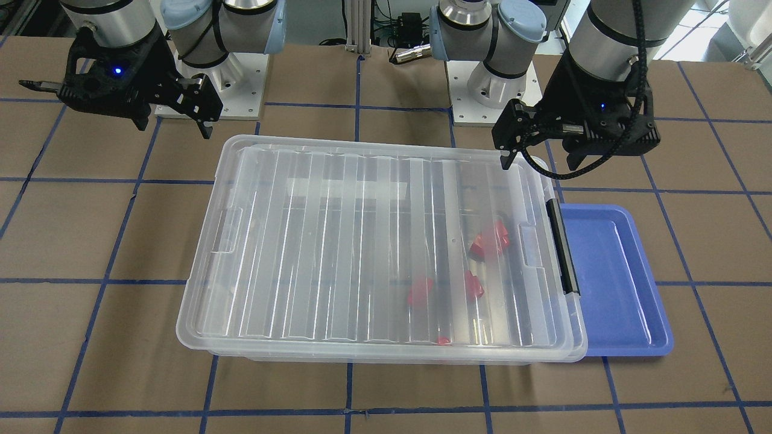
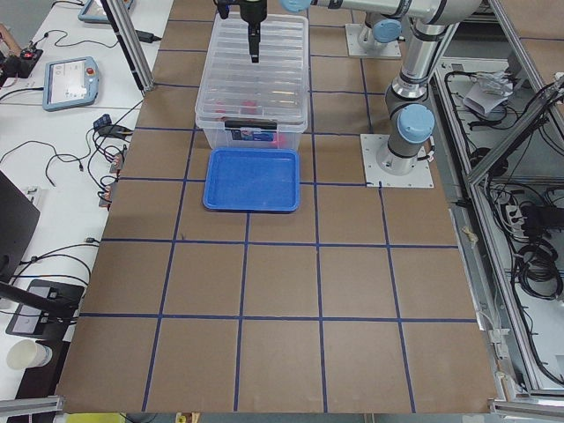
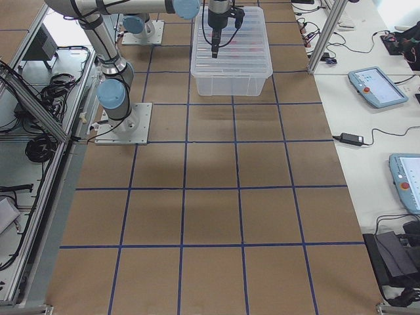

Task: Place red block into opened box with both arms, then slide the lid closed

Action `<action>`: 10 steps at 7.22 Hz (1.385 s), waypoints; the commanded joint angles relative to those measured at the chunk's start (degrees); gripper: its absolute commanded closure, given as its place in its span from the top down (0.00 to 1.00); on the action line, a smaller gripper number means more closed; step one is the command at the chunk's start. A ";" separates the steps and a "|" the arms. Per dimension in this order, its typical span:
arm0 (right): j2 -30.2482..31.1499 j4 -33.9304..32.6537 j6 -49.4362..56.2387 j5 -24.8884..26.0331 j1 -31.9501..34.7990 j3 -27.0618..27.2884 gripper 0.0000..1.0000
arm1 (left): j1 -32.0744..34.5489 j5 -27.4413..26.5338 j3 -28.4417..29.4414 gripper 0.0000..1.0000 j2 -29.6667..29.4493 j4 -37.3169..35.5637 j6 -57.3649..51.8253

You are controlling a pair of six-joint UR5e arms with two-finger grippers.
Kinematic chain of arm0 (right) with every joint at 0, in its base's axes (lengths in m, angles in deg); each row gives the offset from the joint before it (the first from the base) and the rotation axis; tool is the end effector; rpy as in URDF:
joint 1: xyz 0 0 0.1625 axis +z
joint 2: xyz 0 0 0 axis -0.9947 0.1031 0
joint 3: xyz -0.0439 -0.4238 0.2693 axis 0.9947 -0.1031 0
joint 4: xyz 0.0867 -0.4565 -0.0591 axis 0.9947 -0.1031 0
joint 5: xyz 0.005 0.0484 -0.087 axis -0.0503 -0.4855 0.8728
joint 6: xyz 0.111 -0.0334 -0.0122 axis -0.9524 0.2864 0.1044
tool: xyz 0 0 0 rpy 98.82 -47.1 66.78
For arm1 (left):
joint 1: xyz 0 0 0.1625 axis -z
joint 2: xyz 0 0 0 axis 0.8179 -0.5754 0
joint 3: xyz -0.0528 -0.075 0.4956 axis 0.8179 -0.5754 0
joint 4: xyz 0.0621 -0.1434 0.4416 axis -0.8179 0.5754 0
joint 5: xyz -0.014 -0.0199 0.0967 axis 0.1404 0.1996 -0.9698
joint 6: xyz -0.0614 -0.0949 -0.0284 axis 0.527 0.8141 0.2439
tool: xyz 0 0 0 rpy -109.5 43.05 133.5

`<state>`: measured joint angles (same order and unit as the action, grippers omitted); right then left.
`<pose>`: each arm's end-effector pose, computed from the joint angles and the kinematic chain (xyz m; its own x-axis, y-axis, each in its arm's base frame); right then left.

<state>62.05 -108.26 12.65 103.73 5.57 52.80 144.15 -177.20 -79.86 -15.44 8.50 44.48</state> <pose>0.1275 -0.5076 0.5589 -0.9933 0.1123 0.0271 0.1130 0.9932 0.0270 -0.1271 -0.5928 0.5891 -0.9998 -0.0174 0.0114 -0.0175 0.9998 -0.0055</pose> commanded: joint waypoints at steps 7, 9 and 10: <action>0.57 0.39 0.79 0.20 0.00 0.15 1.00 | 0.37 0.31 1.12 1.00 1.00 -1.05 0.07; 0.66 0.48 0.78 0.20 0.00 0.15 1.00 | 0.46 -0.13 0.86 1.00 0.91 -0.96 0.60; 0.66 0.57 0.79 0.03 0.00 0.15 1.00 | 0.46 0.05 1.39 1.00 0.13 -0.96 0.60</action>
<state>62.69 -107.80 13.38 103.89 5.56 52.95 144.57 -177.20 -78.88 -14.79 7.53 44.99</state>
